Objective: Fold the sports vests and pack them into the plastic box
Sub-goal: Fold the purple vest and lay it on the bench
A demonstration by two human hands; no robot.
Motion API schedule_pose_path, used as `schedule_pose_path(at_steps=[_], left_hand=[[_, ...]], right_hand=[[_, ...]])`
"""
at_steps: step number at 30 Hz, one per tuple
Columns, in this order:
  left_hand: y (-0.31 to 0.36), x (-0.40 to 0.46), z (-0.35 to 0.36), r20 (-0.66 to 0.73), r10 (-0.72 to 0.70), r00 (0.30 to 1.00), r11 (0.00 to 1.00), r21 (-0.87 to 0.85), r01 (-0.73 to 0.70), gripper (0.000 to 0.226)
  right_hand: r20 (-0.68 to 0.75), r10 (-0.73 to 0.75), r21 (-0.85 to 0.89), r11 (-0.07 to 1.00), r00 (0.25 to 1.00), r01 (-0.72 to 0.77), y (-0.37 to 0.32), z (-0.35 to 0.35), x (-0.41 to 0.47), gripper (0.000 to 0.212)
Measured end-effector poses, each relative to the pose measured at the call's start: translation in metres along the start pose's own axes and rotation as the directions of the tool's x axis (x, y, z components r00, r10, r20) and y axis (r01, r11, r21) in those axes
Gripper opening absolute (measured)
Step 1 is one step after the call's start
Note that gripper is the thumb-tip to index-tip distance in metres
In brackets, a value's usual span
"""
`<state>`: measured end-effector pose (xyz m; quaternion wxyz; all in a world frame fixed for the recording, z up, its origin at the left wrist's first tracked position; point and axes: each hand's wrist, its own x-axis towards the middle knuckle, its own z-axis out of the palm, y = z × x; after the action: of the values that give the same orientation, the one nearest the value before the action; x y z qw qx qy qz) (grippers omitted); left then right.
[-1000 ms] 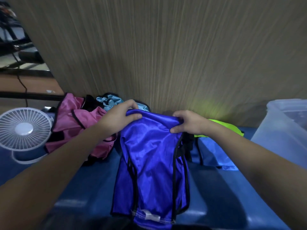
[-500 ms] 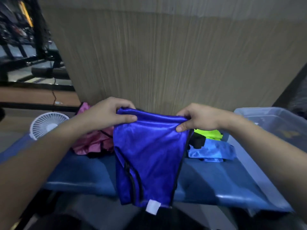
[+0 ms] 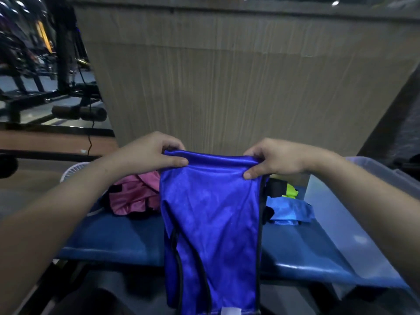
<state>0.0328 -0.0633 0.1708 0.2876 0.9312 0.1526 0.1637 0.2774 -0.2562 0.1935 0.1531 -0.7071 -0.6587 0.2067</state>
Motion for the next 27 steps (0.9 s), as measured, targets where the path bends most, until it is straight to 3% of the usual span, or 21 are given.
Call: schedule_pose_path(at_steps=[8,11,13,15,20,24,27], left_hand=[[-0.108,0.074,0.061,0.058,-0.09,0.994,0.941,0.331,0.066,0.021],[-0.138,0.094,0.078,-0.003,-0.123,0.992,0.914,0.39,0.114,0.016],[-0.154,0.103,0.088,-0.054,-0.128,0.99,0.875,0.465,0.138,0.016],[-0.165,0.111,0.095,-0.115,-0.114,0.987,0.84,0.52,0.158,0.017],[-0.168,0.111,0.109,-0.272,0.059,0.96,0.826,0.554,0.106,0.015],[-0.159,0.088,0.115,-0.286,0.202,0.937,0.814,0.581,0.002,0.009],[-0.144,0.059,0.118,-0.269,0.265,0.926,0.815,0.576,-0.067,0.02]], right_hand=[[-0.024,0.072,-0.171,0.982,0.997,-0.075,0.087,0.051,0.103,0.014],[-0.103,0.069,-0.214,0.973,0.992,-0.09,0.116,0.069,0.136,0.023],[-0.174,0.062,-0.277,0.955,0.983,-0.109,0.131,0.078,0.155,0.013],[-0.227,0.053,-0.325,0.937,0.973,-0.127,0.144,0.085,0.17,0.02],[-0.358,-0.059,-0.425,0.899,0.932,-0.107,0.159,0.095,0.173,0.018],[-0.398,-0.223,-0.507,0.862,0.89,-0.011,0.152,0.109,0.145,0.018],[-0.389,-0.278,-0.589,0.808,0.878,-0.005,0.14,0.122,0.118,0.02]])
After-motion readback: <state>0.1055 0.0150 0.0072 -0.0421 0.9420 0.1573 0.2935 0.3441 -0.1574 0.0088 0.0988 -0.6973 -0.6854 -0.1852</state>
